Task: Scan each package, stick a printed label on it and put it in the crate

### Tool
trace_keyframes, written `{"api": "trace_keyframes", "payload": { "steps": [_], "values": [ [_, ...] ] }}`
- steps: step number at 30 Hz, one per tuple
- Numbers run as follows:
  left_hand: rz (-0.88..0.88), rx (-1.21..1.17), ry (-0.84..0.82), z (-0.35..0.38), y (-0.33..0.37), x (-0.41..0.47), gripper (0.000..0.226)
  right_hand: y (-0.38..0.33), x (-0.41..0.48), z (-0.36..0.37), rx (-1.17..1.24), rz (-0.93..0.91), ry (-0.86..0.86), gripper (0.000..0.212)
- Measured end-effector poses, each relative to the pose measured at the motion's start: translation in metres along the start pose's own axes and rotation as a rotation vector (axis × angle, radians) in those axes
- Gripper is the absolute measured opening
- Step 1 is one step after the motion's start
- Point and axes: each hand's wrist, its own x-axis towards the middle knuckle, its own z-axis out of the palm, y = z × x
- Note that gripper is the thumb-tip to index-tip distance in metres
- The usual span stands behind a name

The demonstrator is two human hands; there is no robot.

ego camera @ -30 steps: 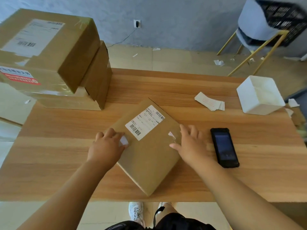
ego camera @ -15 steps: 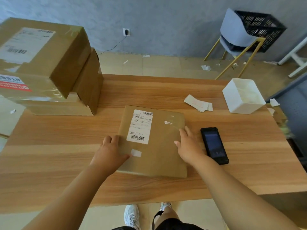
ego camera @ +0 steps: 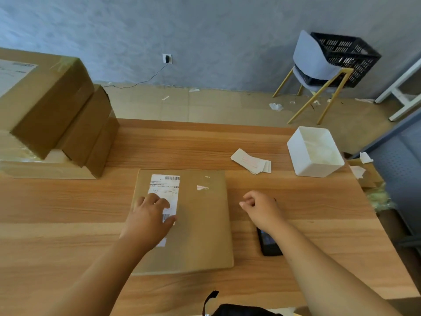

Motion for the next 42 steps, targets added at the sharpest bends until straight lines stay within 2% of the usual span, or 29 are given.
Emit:
{"api": "trace_keyframes", "payload": {
  "steps": [3, 7, 12, 15, 20, 25, 29, 39, 42],
  "values": [
    [0.087, -0.02, -0.029, 0.01, 0.03, 0.024, 0.042, 0.024, 0.026, -0.022, -0.037, 0.093, -0.041, 0.023],
    [0.144, -0.035, 0.012, 0.02, 0.063, 0.056, 0.047, 0.043, 0.069, -0.043, -0.093, 0.189, -0.043, 0.026],
    [0.08, 0.013, 0.011, 0.029, 0.083, 0.081, 0.037, 0.044, 0.121, -0.057, -0.101, 0.211, 0.1, 0.028],
    [0.057, 0.03, 0.091, 0.032, 0.083, 0.086, 0.022, 0.04, 0.149, -0.055, -0.057, 0.188, 0.126, 0.03],
    [0.059, 0.11, 0.1, 0.031, 0.091, 0.087, 0.041, 0.036, 0.177, -0.044, 0.023, 0.247, 0.12, 0.04],
    [0.032, 0.096, 0.119, 0.032, 0.092, 0.09, 0.04, 0.039, 0.185, -0.039, 0.199, 0.336, 0.154, 0.031],
    [0.034, 0.084, 0.136, 0.037, 0.088, 0.088, 0.039, 0.042, 0.181, -0.043, 0.242, 0.364, 0.186, 0.027],
    [0.033, 0.053, 0.105, 0.037, 0.089, 0.083, 0.044, 0.048, 0.163, -0.053, 0.278, 0.295, 0.231, 0.017],
    [0.021, -0.031, 0.089, 0.034, 0.088, 0.081, 0.031, 0.041, 0.147, -0.059, 0.382, 0.258, 0.308, 0.008]
  ]
}}
